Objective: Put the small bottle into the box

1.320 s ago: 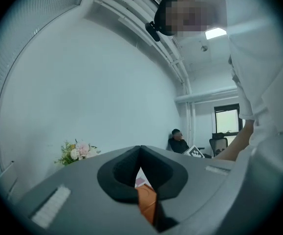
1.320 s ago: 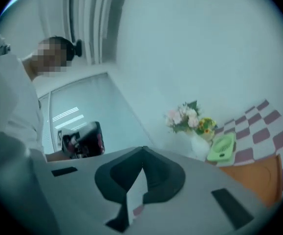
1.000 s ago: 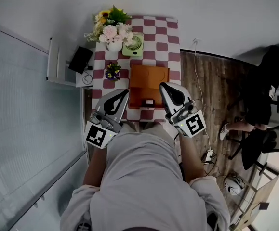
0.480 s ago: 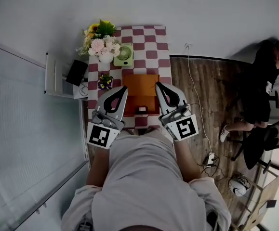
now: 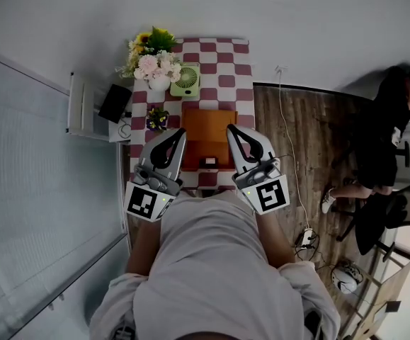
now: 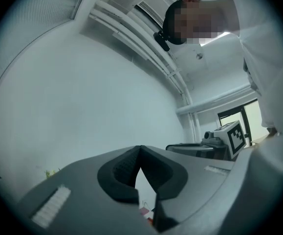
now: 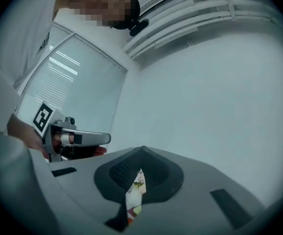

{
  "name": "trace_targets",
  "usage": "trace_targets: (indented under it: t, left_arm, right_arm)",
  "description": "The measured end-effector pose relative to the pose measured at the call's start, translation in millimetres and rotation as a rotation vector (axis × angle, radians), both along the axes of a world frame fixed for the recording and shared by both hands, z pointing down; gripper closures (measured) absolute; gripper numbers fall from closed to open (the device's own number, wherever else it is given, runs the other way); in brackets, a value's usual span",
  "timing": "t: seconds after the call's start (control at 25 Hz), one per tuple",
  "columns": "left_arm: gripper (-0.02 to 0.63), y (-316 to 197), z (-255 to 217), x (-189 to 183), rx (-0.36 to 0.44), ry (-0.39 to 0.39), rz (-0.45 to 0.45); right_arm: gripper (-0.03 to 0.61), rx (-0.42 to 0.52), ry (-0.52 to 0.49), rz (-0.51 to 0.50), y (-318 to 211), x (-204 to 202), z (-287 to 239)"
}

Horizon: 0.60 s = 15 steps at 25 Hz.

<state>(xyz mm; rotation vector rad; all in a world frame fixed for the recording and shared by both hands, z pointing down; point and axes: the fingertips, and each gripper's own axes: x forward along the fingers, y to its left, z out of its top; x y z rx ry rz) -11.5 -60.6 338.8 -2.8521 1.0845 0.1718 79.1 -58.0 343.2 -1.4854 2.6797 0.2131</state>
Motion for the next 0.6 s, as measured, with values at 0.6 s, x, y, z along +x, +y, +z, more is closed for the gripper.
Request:
trace_targets:
  t: [0.6]
  left_arm:
    - [0.617, -2.8, 11.0, -11.7, -0.053, -0.039, 0.022]
  right_arm:
    - [0.58, 0.03, 0.04, 0.006, -0.8, -18.7, -5.6]
